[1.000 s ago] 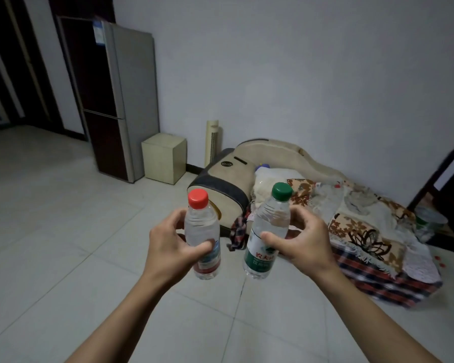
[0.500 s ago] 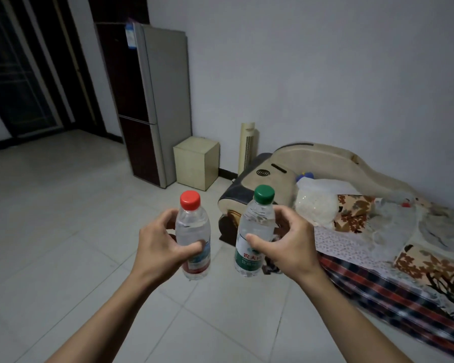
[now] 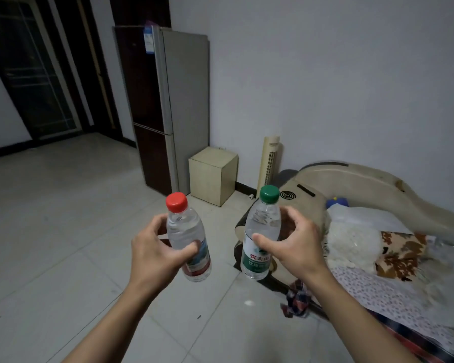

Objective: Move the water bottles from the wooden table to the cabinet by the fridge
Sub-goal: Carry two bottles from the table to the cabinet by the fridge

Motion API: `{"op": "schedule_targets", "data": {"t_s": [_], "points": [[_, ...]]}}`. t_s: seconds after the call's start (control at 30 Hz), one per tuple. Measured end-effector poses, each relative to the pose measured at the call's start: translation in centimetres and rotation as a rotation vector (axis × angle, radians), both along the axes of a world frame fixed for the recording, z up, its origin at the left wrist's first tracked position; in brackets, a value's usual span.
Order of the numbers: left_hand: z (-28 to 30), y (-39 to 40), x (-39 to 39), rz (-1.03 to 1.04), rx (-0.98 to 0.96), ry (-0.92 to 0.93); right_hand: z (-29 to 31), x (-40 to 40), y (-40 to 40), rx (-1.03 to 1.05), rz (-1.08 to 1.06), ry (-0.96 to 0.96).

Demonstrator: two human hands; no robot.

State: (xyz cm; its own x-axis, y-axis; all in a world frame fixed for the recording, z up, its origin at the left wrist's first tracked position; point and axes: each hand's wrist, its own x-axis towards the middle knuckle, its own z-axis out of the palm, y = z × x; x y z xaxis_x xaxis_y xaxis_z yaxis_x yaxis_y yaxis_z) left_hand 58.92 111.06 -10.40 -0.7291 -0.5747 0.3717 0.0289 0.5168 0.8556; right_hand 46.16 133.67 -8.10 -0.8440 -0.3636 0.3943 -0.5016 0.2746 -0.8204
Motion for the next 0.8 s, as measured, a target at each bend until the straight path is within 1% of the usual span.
{"op": "schedule_targets", "data": {"t_s": [0.1,0.27,0.43,0.6,0.7,0.8], "points": [[-0.6,-3.8,-4.0,-0.017,0.030,0.018,0.1,-3.3,-3.7,0.025,-0.014,0.027],[0.1,-11.1,-10.6,-0.063,0.066,0.036,1.4,-9.1,-10.4,0.064,-0.008,-0.007],[0.5,-17.2,-15.8,-0.067,0.075,0.055,1.6,-14.1,-16.3,0.036,-0.013,-0.022],[-0.7,-22.4,-20.5,-0.066,0.111,0.015,0.5,-19.7,-21.4,0.027,0.021,-0.106],[-1.6,-25.2,-24.4,-0.054,0.100,-0.010,-0.9,-23.7,-24.4,0.024,0.024,-0.113],[-2.2,-27.5,-29.0,-0.046,0.077,-0.036,-2.4,-28.6,-27.0,-0.022,0.018,-0.169]]}}
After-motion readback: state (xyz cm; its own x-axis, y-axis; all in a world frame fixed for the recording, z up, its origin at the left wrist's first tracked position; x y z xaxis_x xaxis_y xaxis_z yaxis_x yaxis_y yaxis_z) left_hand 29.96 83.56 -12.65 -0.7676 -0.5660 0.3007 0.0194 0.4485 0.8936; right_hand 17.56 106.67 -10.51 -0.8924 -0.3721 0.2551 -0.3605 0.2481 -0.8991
